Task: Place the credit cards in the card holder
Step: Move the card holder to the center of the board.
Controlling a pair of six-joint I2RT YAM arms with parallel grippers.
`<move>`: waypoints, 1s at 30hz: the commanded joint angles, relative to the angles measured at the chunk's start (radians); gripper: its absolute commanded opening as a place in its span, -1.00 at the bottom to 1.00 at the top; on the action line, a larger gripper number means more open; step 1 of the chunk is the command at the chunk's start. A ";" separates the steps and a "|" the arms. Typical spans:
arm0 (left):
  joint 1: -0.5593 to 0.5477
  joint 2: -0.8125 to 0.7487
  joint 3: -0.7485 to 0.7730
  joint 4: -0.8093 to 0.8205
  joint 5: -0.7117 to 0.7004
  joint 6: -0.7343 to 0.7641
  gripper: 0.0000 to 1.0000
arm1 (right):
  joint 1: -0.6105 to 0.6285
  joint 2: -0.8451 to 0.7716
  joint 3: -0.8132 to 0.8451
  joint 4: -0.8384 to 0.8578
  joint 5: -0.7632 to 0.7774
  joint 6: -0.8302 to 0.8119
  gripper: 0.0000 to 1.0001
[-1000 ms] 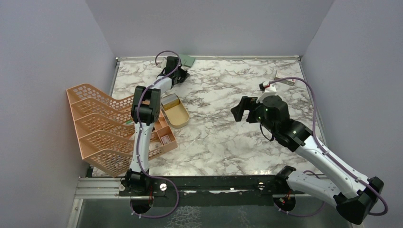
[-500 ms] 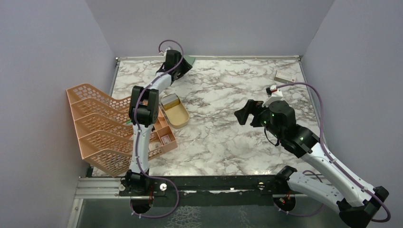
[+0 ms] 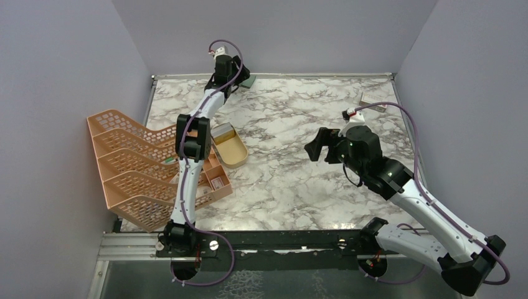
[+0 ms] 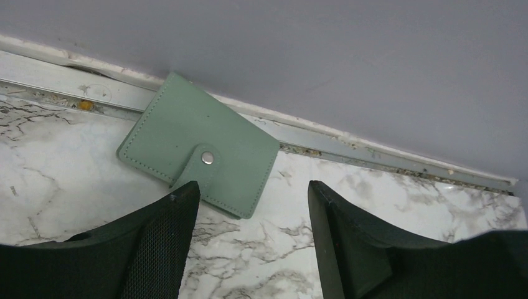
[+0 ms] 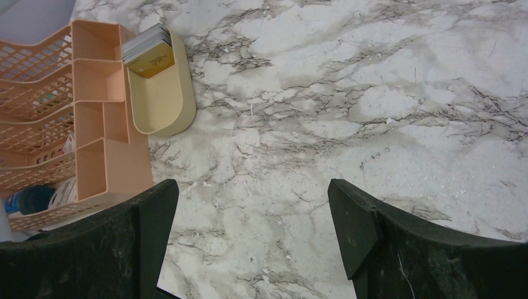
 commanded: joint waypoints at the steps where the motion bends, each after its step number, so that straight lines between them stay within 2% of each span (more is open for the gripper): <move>1: 0.011 0.085 0.066 0.039 -0.015 0.064 0.33 | -0.002 0.024 0.043 -0.003 0.011 -0.020 0.82; 7: 0.011 0.142 0.106 0.025 -0.019 0.059 0.27 | -0.004 0.064 0.048 0.013 0.008 -0.014 0.81; 10: 0.011 0.156 0.115 -0.013 -0.046 0.046 0.17 | -0.002 0.083 0.055 0.015 0.001 -0.014 0.81; 18: 0.011 0.172 0.122 -0.084 -0.105 0.054 -0.28 | -0.003 0.083 0.055 0.012 0.005 -0.014 0.80; 24: 0.011 0.169 0.124 -0.117 -0.132 0.054 -0.69 | -0.003 0.057 0.046 0.006 0.013 -0.013 0.80; 30: 0.010 0.118 0.077 -0.117 -0.087 0.045 -0.85 | -0.003 0.037 0.038 -0.003 0.018 -0.008 0.79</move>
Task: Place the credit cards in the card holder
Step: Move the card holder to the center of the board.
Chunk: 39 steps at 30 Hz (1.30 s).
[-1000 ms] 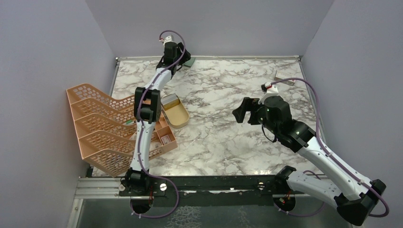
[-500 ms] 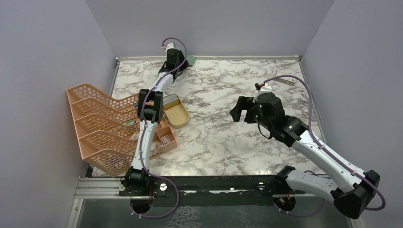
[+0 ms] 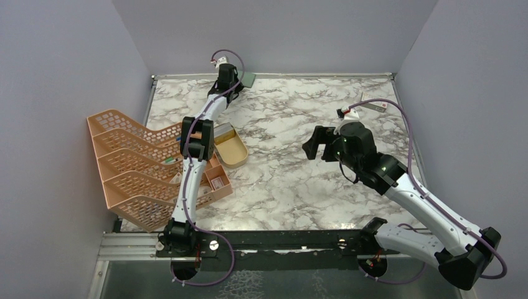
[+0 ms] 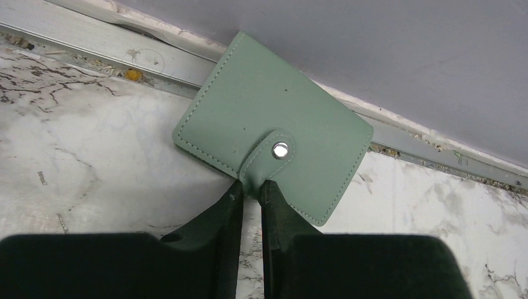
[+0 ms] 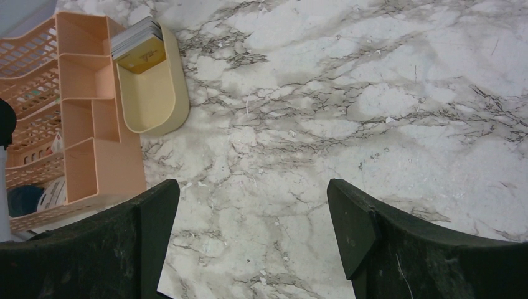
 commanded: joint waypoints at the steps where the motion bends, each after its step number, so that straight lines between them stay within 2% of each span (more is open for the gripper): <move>1: 0.007 -0.042 -0.038 -0.059 0.018 0.003 -0.88 | -0.002 -0.031 0.016 -0.004 0.018 -0.001 0.79; 10: -0.018 -0.237 -0.244 -0.075 0.201 0.015 -0.90 | -0.002 -0.071 -0.003 -0.014 0.022 0.006 0.79; 18: -0.112 -0.405 -0.415 -0.137 0.363 0.067 -0.91 | -0.002 -0.131 -0.029 -0.053 0.030 0.037 0.78; 29: -0.283 -0.669 -0.793 -0.140 0.504 0.156 -0.91 | -0.002 -0.219 -0.067 -0.105 0.006 0.050 0.78; 35: -0.342 -0.845 -1.060 -0.139 0.516 0.175 -0.91 | -0.002 -0.252 -0.119 -0.112 -0.021 0.084 0.78; 39: -0.367 -0.928 -1.171 -0.155 0.567 0.173 -0.88 | -0.002 -0.253 -0.132 -0.115 -0.044 0.093 0.77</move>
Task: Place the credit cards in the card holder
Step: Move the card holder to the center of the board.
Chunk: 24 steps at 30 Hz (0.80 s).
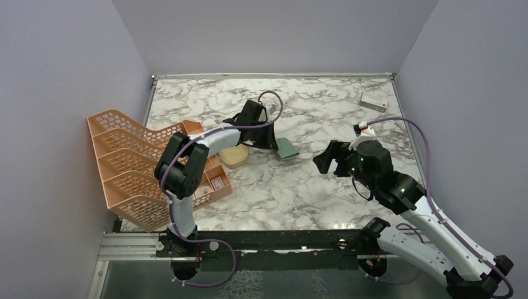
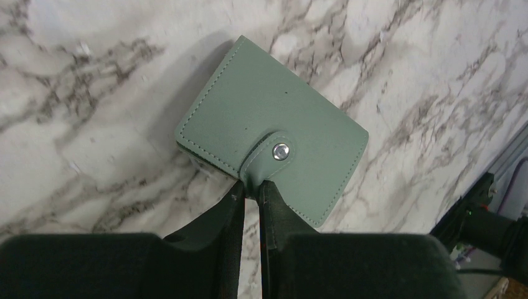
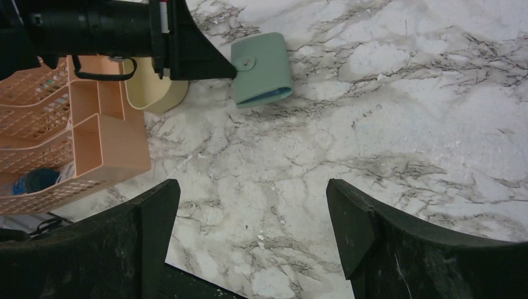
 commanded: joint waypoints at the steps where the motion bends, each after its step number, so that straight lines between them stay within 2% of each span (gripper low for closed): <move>1: -0.029 -0.117 -0.108 -0.007 0.089 0.018 -0.87 | -0.002 -0.009 -0.014 -0.017 -0.038 0.025 0.77; 8: -0.064 -0.215 -0.187 -0.103 0.087 0.065 -0.69 | -0.002 0.060 -0.011 -0.018 -0.076 0.008 0.77; 17: -0.063 -0.287 -0.230 -0.110 0.091 0.074 -0.20 | -0.002 0.203 -0.036 0.080 -0.188 -0.013 0.76; 21: -0.064 -0.371 -0.232 -0.110 0.067 0.077 -0.03 | -0.002 0.276 -0.052 0.164 -0.239 -0.004 0.69; 24: -0.064 -0.463 -0.245 -0.109 0.007 0.078 0.15 | -0.003 0.336 -0.057 0.217 -0.276 0.013 0.52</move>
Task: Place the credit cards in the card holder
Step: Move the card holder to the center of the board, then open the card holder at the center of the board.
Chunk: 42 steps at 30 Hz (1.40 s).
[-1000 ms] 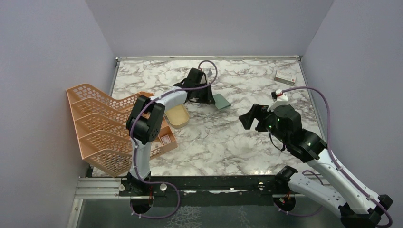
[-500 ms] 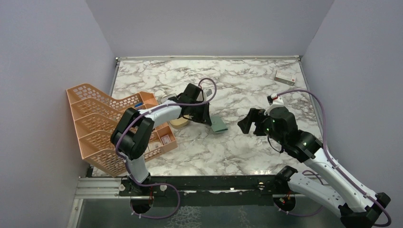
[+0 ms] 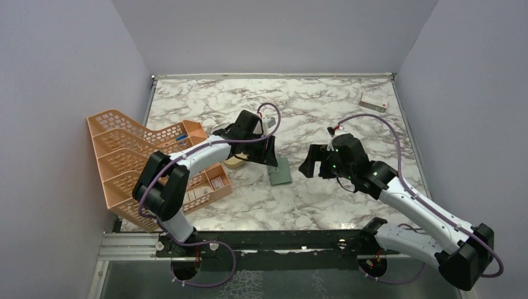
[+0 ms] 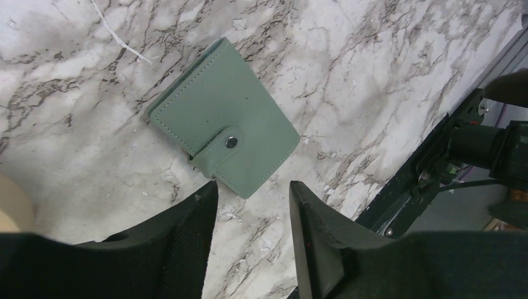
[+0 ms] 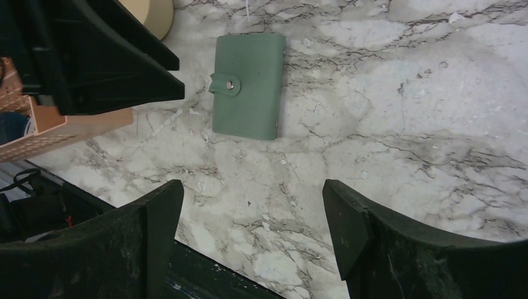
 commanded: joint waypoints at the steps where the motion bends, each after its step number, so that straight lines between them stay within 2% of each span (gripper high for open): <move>1: 0.001 -0.169 -0.020 0.007 -0.081 0.017 0.18 | -0.003 0.077 -0.019 0.137 -0.097 0.014 0.43; 5: 0.000 -0.303 -0.060 0.002 -0.192 0.044 0.30 | -0.002 0.154 -0.037 0.226 -0.131 0.033 0.10; 9: 0.001 -0.406 -0.093 -0.012 -0.268 0.082 0.46 | -0.002 0.235 -0.048 0.299 -0.136 0.039 -0.06; 19: 0.001 -0.592 -0.183 -0.005 -0.418 0.104 0.53 | -0.003 0.476 0.039 0.338 -0.105 -0.010 -0.07; 25: 0.001 -0.610 -0.181 -0.022 -0.426 0.120 0.54 | -0.003 0.573 0.045 0.406 -0.158 -0.014 0.03; 32: 0.001 -0.620 -0.189 -0.022 -0.427 0.113 0.51 | -0.003 0.631 0.010 0.475 -0.151 -0.023 0.01; 35: 0.001 -0.626 -0.193 -0.028 -0.451 0.095 0.43 | -0.003 0.642 0.002 0.487 -0.167 -0.040 -0.21; 38: 0.001 -0.627 -0.205 -0.028 -0.437 0.063 0.32 | -0.003 0.628 -0.010 0.495 -0.174 -0.049 -0.58; 42: 0.002 -0.616 -0.208 -0.041 -0.360 0.056 0.34 | -0.003 0.556 -0.030 0.493 -0.182 -0.052 -0.80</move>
